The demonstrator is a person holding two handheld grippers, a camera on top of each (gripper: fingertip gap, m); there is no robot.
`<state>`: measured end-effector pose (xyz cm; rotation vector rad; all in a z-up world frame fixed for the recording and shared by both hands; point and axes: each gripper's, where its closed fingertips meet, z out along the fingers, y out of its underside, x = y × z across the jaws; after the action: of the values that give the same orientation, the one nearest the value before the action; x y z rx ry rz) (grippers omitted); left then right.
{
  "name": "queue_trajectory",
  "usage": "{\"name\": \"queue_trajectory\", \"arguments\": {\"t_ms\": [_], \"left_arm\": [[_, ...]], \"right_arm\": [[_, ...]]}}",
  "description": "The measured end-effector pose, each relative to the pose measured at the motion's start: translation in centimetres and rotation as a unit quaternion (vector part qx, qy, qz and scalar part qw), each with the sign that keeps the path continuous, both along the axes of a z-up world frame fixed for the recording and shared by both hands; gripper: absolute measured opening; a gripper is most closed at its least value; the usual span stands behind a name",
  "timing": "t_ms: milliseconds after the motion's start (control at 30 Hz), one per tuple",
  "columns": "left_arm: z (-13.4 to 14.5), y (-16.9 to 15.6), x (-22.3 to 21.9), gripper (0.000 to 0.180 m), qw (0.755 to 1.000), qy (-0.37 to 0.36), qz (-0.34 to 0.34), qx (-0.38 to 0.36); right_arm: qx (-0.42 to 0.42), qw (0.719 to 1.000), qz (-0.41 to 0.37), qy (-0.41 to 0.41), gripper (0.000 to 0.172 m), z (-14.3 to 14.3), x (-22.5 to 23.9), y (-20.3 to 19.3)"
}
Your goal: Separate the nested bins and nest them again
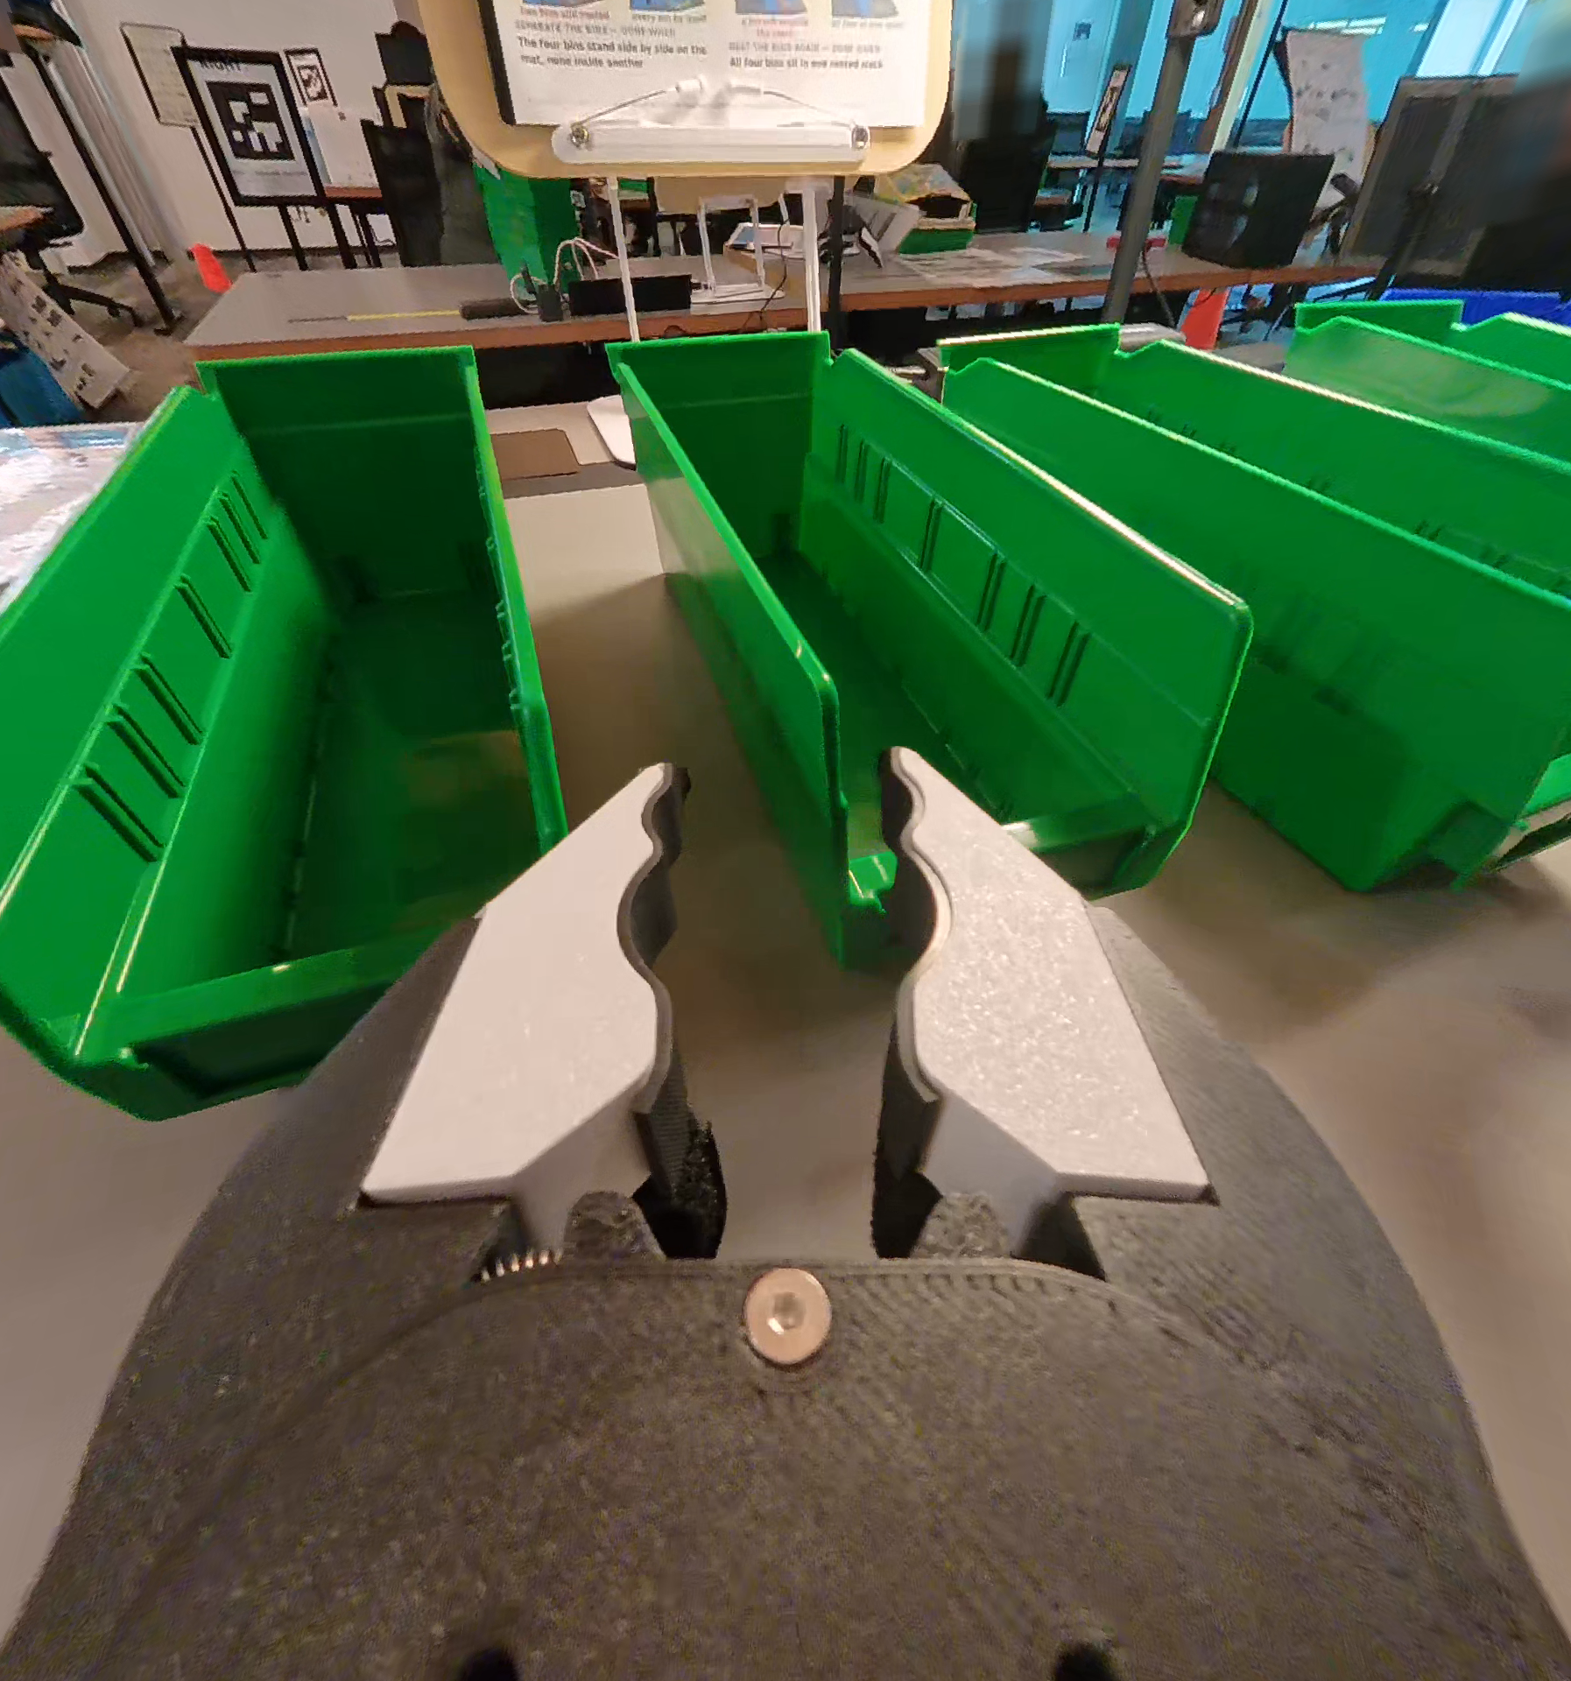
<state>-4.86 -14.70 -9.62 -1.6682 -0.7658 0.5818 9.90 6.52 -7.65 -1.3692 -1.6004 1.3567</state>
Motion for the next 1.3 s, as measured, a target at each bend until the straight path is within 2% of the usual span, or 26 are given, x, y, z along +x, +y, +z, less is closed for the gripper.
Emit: {"name": "queue_trajectory", "arguments": {"t_ms": [67, 133, 200, 233, 300, 333, 367, 400, 533, 633, 800, 1033, 1167, 1300], "left_arm": [[0.1, -0.2, 0.0, 0.046, 1.000, -0.002, 0.000, 0.010], [0.2, -0.2, 0.1, 0.049, 1.000, -0.003, -0.001, 0.013], [0.1, -0.1, 0.1, 0.052, 1.000, -0.007, -0.004, 0.014], [0.0, -0.1, 0.1, 0.053, 1.000, -0.010, -0.005, 0.015], [-0.1, -0.1, 0.1, 0.053, 1.000, -0.021, -0.009, 0.021], [-0.2, -0.1, 0.1, 0.053, 0.999, -0.027, -0.011, 0.024], [-0.2, -0.1, 0.1, 0.054, 0.999, -0.032, -0.013, 0.028], [-0.2, -0.1, 0.2, 0.054, 0.999, -0.036, -0.015, 0.033], [-0.1, -0.3, 0.2, 0.054, 0.998, -0.041, -0.021, 0.048], [-0.5, 0.1, 0.2, 0.056, 0.997, -0.058, -0.033, 0.045], [-0.2, 0.1, 0.5, 0.061, 0.997, -0.051, -0.038, 0.049], [0.3, 0.1, 2.0, 0.064, 0.995, -0.050, -0.057, 0.067], [1.1, -0.8, 2.5, 0.064, 0.994, -0.044, -0.054, 0.082], [4.1, -2.3, 2.6, 0.064, 0.995, -0.018, -0.053, 0.084]], "right_arm": [[-0.008, 0.997, -0.061, 0.036, 0.041, 1.6, 0.2, 4.0], [0.000, 0.991, -0.129, 0.039, 0.061, 1.8, -0.2, 7.9], [0.030, 0.986, -0.164, 0.001, 0.071, 0.2, -1.2, 10.2], [0.041, 0.985, -0.168, -0.016, 0.070, -0.7, -1.8, 10.8], [0.050, 0.982, -0.176, -0.037, 0.056, -2.3, -2.9, 11.5], [0.054, 0.981, -0.181, -0.041, 0.043, -2.7, -3.2, 11.8], [0.060, 0.981, -0.181, -0.035, 0.037, -2.7, -3.3, 11.9], [0.063, 0.981, -0.179, -0.034, 0.024, -2.6, -3.2, 11.9], [0.087, 0.979, -0.182, -0.031, 0.018, -2.7, -2.1, 12.8], [0.053, 0.983, -0.175, -0.035, 0.017, -2.7, -1.3, 13.0], [0.009, 0.989, -0.149, -0.007, 0.031, -1.3, 0.8, 11.6], [-0.062, 0.993, -0.092, 0.042, 0.034, -0.2, 3.8, 7.2], [-0.088, 0.993, -0.043, 0.069, 0.035, 0.7, 2.9, 3.6], [-0.083, 0.991, -0.002, 0.105, 0.035, 2.9, 1.0, 1.2]]}}
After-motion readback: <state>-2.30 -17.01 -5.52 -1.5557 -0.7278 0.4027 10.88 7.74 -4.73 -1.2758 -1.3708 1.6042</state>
